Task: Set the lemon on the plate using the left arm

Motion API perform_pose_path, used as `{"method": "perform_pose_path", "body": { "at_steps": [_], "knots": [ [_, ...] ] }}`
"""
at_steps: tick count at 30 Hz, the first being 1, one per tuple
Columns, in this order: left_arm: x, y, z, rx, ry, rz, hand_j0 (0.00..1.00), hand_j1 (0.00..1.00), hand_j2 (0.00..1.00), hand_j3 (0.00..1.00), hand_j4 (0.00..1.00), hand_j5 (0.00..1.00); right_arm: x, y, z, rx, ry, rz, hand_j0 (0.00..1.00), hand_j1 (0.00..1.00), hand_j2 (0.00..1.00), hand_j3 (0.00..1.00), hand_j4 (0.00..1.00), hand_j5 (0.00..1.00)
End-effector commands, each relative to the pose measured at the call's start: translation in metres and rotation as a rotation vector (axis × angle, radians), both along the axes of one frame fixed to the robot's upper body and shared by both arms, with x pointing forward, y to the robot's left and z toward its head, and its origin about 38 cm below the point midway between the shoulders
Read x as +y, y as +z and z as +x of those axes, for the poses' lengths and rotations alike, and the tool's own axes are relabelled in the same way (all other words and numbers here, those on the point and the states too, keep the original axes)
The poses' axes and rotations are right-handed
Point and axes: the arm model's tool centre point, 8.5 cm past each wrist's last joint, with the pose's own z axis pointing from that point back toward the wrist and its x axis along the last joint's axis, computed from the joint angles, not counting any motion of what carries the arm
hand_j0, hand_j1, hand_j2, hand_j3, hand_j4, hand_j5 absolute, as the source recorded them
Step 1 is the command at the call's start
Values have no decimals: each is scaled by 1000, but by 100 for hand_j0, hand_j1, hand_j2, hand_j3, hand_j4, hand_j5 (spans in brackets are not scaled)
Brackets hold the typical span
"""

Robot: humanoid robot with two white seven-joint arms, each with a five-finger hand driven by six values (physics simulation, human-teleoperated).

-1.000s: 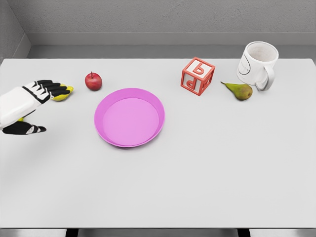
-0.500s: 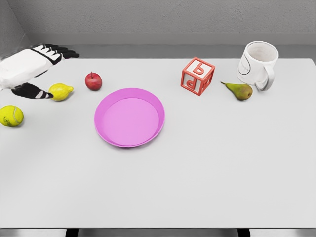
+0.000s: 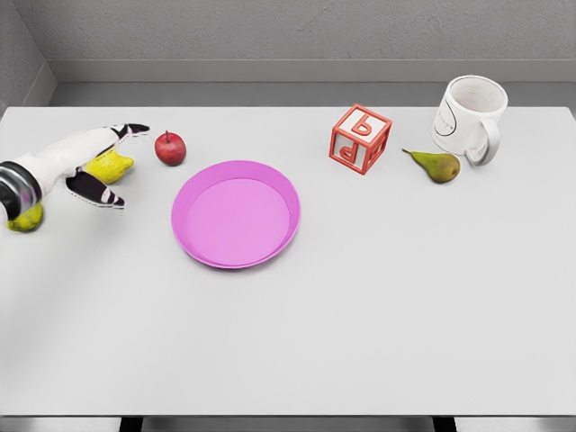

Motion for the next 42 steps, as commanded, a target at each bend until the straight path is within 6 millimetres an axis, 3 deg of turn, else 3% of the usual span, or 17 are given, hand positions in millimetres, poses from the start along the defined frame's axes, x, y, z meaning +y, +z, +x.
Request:
{"method": "perform_pose_path", "body": {
  "at_steps": [1, 7, 12, 20, 42],
  "knots": [
    [-1, -8, 4, 8, -16, -13, 100, 100, 100, 100, 100, 100, 0, 0, 0, 0, 1, 1, 100, 100, 100, 100, 100, 100],
    [21, -31, 13, 46, 1, 29, 100, 100, 100, 100, 100, 100, 0, 0, 0, -1, -1, 1, 100, 100, 100, 100, 100, 100],
    [17, -38, 18, 52, -4, -1, 100, 100, 100, 100, 100, 100, 0, 0, 0, 0, -1, -1, 100, 100, 100, 100, 100, 100],
    [35, -56, 36, 112, 53, -8, 100, 100, 100, 100, 100, 100, 0, 0, 0, 0, 1, -1, 100, 100, 100, 100, 100, 100],
    [33, -64, 61, 110, 32, -10, 100, 100, 100, 100, 100, 100, 0, 0, 0, 0, 1, -1, 100, 100, 100, 100, 100, 100]
  ]
}}
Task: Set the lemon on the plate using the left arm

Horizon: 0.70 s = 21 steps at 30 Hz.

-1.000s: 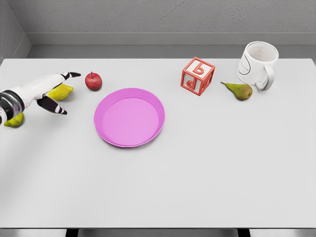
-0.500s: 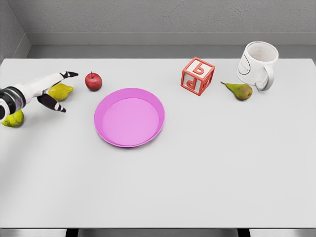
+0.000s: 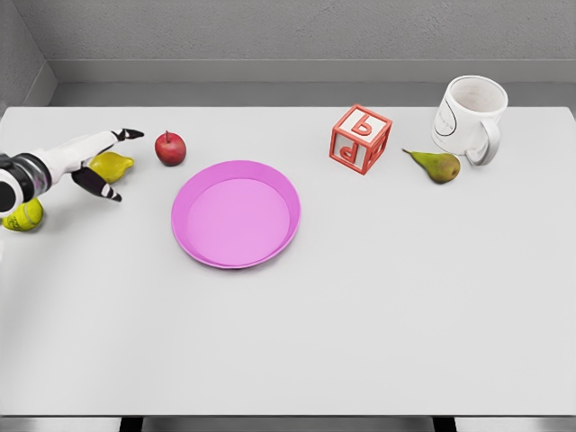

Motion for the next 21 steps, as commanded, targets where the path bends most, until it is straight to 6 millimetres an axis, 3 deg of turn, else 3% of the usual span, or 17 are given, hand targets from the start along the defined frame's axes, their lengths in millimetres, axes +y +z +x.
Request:
{"method": "perform_pose_path", "body": {
  "at_steps": [1, 16, 21],
  "knots": [
    [-2, -4, 0, 6, -3, -8, 100, 100, 100, 100, 100, 100, 0, 0, 0, 0, -1, -1, 100, 100, 100, 100, 100, 100],
    [-4, -12, 4, 26, 8, 3, 100, 100, 100, 100, 100, 100, 0, 0, 0, 0, 1, 1, 100, 100, 100, 100, 100, 100],
    [7, -17, 3, 47, 37, 9, 100, 100, 100, 100, 100, 100, 0, 0, 0, 0, -1, -1, 100, 100, 100, 100, 100, 100]
  ]
}}
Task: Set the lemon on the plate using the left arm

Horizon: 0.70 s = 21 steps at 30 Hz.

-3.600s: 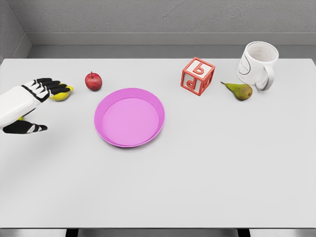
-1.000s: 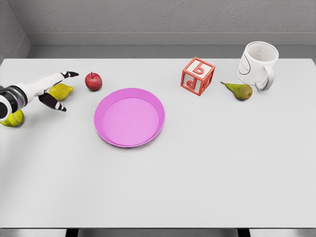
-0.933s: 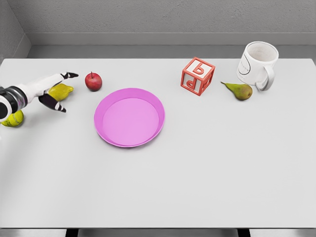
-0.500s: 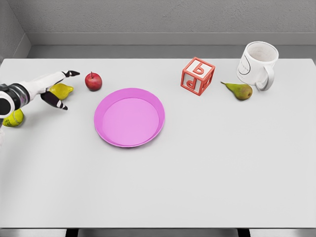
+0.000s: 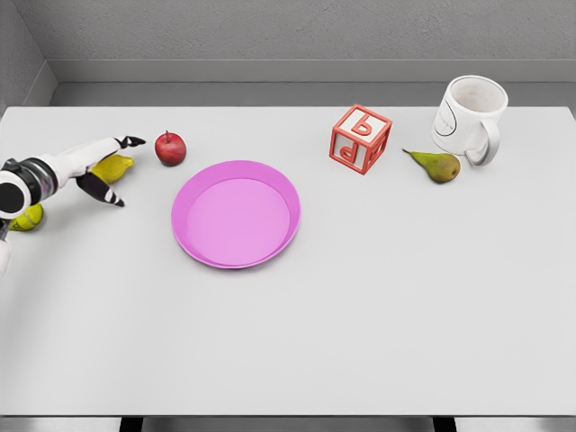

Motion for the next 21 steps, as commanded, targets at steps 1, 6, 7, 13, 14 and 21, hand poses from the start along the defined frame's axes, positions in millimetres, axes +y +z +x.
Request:
{"method": "perform_pose_path", "body": {
  "at_steps": [1, 6, 7, 13, 14, 21],
  "knots": [
    [7, -1, -1, 6, 14, 4, 100, 100, 100, 100, 100, 100, 0, 0, 0, 0, -1, -1, 100, 100, 100, 100, 100, 100],
    [11, 0, -1, 6, 21, 9, 100, 100, 100, 100, 100, 100, 0, 0, 0, 0, 1, 1, 100, 100, 100, 100, 100, 100],
    [12, -1, -1, 7, 24, 29, 100, 100, 100, 100, 100, 100, 0, 0, 0, 0, 1, 1, 100, 100, 100, 100, 100, 100],
    [15, 0, 1, 2, 31, 121, 100, 100, 100, 100, 100, 100, 0, 0, 0, 0, -1, -1, 100, 100, 100, 100, 100, 100],
    [15, 0, 1, 2, 31, 138, 100, 100, 100, 100, 100, 100, 0, 0, 0, 0, 0, 1, 100, 100, 100, 100, 100, 100],
    [15, 2, 3, -3, 32, 145, 99, 99, 99, 99, 99, 99, 0, 0, 0, 0, 0, 1, 100, 100, 100, 100, 100, 100]
  ]
}}
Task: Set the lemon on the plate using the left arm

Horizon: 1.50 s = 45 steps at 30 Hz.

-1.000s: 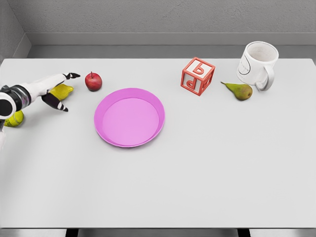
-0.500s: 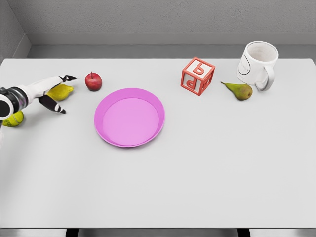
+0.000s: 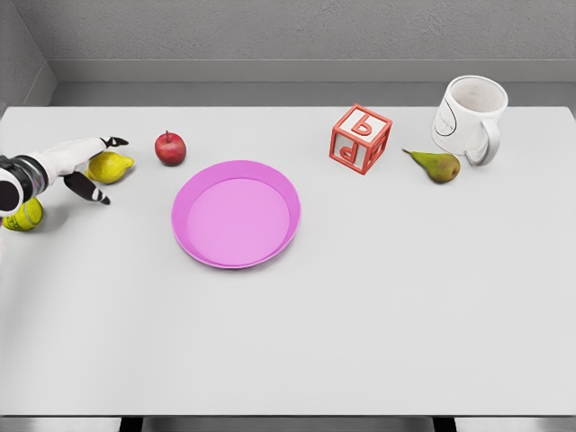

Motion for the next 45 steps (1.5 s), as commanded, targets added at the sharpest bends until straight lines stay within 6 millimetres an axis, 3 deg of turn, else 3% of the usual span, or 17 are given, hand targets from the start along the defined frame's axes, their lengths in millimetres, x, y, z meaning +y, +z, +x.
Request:
{"method": "perform_pose_path", "body": {
  "at_steps": [1, 13, 21, 45],
  "knots": [
    [0, 0, 0, 0, -1, 8, 95, 95, 95, 95, 95, 95, 0, 0, 0, 0, -1, 0, 100, 100, 100, 100, 100, 100],
    [1, -3, 3, 16, 18, 11, 93, 93, 93, 93, 93, 93, 0, 0, 0, 0, -1, 0, 100, 100, 100, 100, 100, 100],
    [-2, 0, 9, 19, 10, 24, 84, 84, 84, 84, 84, 84, 0, 0, 0, 0, -1, 0, 100, 100, 100, 100, 100, 100],
    [-4, -2, 9, 24, 7, 22, 74, 74, 74, 74, 74, 74, 0, 0, 0, 0, -1, 0, 100, 100, 100, 100, 100, 100]
  ]
}}
